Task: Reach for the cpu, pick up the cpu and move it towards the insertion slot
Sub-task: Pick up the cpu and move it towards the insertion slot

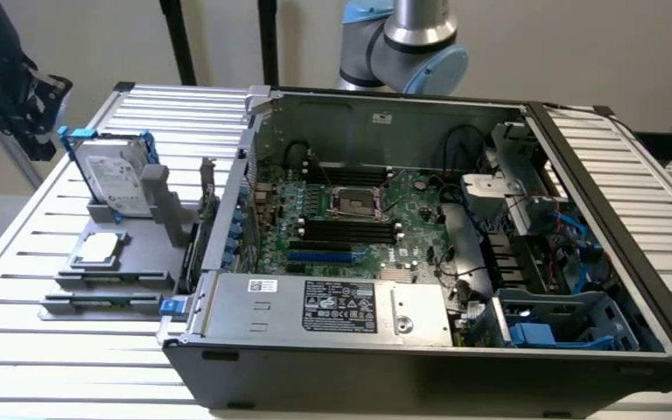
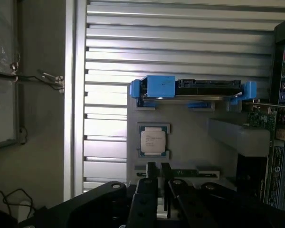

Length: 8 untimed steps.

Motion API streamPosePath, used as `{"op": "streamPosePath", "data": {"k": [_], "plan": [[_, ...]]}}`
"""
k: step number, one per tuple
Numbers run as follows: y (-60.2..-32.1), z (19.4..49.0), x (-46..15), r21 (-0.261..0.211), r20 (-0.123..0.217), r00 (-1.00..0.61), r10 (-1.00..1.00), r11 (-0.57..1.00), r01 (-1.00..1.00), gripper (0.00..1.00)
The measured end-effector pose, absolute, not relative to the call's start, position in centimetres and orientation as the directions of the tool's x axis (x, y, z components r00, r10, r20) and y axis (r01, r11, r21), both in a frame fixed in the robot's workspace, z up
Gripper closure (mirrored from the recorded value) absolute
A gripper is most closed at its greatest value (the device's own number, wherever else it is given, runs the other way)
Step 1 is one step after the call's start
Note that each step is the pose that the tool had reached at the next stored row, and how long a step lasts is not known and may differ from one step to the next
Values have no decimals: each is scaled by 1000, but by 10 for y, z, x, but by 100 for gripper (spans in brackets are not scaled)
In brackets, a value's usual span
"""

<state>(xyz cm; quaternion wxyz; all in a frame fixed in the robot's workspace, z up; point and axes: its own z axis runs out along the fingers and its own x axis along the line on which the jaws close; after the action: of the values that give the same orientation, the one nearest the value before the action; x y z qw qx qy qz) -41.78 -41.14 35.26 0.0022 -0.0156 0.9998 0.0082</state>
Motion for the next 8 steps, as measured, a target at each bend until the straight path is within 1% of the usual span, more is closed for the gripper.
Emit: {"op": "streamPosePath", "data": {"k": [2,3,7,8], "plan": [[-411,353,-418,16,-5,-1000,-31,999,-31,70],[-411,353,-418,16,-5,-1000,-31,999,-31,70],[-411,350,-418,16,-1,-1000,-31,999,-31,47],[-411,349,-418,16,1,-1000,-31,999,-31,47]]}}
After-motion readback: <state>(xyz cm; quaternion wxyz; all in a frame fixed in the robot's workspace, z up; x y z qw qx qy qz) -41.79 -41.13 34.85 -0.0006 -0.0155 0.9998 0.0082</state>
